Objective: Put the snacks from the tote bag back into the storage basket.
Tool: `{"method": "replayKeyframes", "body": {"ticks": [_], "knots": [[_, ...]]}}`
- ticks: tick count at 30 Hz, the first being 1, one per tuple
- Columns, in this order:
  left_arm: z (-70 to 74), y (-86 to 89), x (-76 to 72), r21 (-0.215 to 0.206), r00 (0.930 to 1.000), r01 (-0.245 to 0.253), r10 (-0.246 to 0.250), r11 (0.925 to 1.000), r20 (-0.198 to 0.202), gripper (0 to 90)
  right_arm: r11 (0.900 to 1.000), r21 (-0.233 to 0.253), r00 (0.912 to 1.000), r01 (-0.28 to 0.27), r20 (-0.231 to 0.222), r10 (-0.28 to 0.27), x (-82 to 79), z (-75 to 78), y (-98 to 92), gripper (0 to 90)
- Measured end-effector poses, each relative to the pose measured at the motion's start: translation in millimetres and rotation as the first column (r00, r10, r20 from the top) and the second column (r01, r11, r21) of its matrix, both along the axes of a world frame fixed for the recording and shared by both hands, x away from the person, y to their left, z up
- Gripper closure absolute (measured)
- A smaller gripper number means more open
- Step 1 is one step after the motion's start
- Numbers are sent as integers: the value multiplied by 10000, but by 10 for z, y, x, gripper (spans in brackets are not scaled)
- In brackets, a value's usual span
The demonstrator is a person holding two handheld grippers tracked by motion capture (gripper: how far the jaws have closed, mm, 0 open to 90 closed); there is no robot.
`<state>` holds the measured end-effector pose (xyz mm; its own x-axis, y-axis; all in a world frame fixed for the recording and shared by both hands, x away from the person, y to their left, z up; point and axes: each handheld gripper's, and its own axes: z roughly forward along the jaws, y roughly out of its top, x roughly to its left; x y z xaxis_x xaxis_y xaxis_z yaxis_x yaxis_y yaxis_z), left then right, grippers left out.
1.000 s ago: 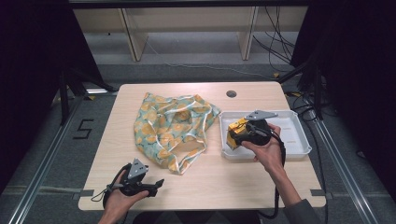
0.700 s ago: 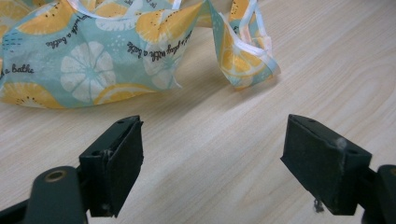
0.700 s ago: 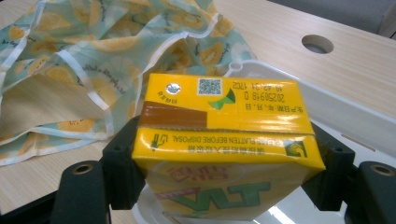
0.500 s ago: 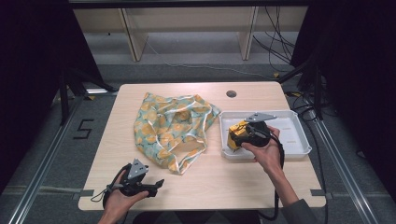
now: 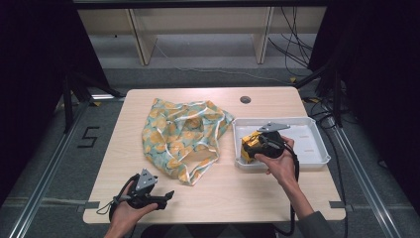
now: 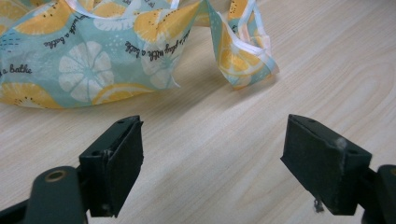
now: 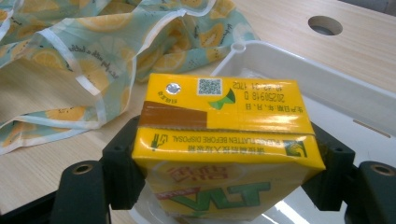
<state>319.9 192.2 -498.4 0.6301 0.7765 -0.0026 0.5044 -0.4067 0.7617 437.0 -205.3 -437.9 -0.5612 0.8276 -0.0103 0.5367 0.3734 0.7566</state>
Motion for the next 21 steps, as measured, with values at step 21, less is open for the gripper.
{"method": "replayKeyframes", "body": {"ticks": [21], "knots": [[12, 5, -4, 74, 9998, 177, -178, 9998, 44, 195, 9985, 109, 9985, 534, 150, -536, -85, -104, 78, 292]]}}
